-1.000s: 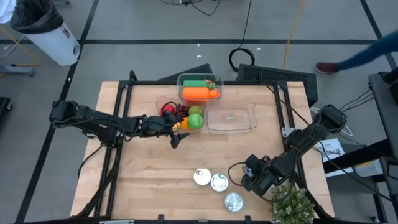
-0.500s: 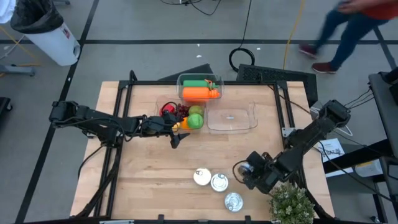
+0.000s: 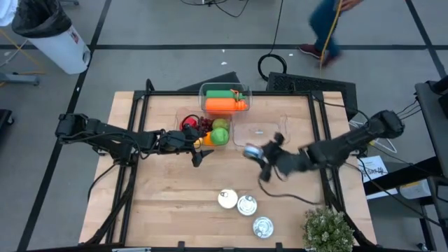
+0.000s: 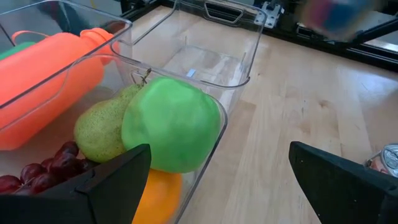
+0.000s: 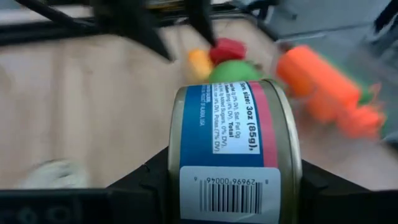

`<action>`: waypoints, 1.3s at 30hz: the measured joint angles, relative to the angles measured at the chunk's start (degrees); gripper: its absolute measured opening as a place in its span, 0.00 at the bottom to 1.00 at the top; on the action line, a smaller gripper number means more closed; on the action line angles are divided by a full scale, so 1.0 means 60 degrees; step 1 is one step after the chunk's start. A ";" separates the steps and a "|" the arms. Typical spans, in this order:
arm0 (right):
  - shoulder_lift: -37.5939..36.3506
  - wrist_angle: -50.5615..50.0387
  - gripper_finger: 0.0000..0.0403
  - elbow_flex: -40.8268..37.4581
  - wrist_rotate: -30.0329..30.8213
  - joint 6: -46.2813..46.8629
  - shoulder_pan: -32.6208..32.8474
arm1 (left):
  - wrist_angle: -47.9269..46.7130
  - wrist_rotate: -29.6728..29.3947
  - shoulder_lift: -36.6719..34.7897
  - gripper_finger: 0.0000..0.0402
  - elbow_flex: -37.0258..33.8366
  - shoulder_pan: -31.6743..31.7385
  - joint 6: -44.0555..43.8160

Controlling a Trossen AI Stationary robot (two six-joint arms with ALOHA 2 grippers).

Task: Pick & Place Food Item
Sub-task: Put the left blue and pink tuna can into the bottom right transparent bin

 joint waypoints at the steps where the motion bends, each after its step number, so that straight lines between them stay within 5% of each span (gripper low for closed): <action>1: 0.0054 0.0142 0.45 0.0004 -0.0158 -0.0625 -0.0469 | -0.0002 0.0000 0.0000 0.98 0.0000 -0.0004 0.0000; 8: 0.1038 0.0510 0.43 -0.0007 -0.0839 -0.4039 -0.3426 | -0.0005 -0.0001 0.0000 0.98 0.0000 -0.0004 -0.0003; 12: 0.2013 0.1492 0.43 -0.0002 -0.1418 -0.5677 -0.4223 | -0.0005 -0.0001 0.0000 0.98 0.0000 -0.0004 -0.0003; 25: 0.3621 0.2180 0.46 0.0004 -0.1418 -0.7651 -0.4470 | -0.0052 -0.0109 0.0000 0.98 0.0007 0.0063 0.0174; 31: 0.4130 0.2299 0.59 0.0047 -0.1349 -0.7797 -0.4470 | -0.0086 -0.0103 0.0000 0.98 0.0007 0.0055 0.0186; 39: 0.3739 0.2039 0.58 -0.0011 -0.1340 -0.7130 -0.4266 | -0.0084 -0.0101 -0.0002 0.98 0.0007 0.0055 0.0186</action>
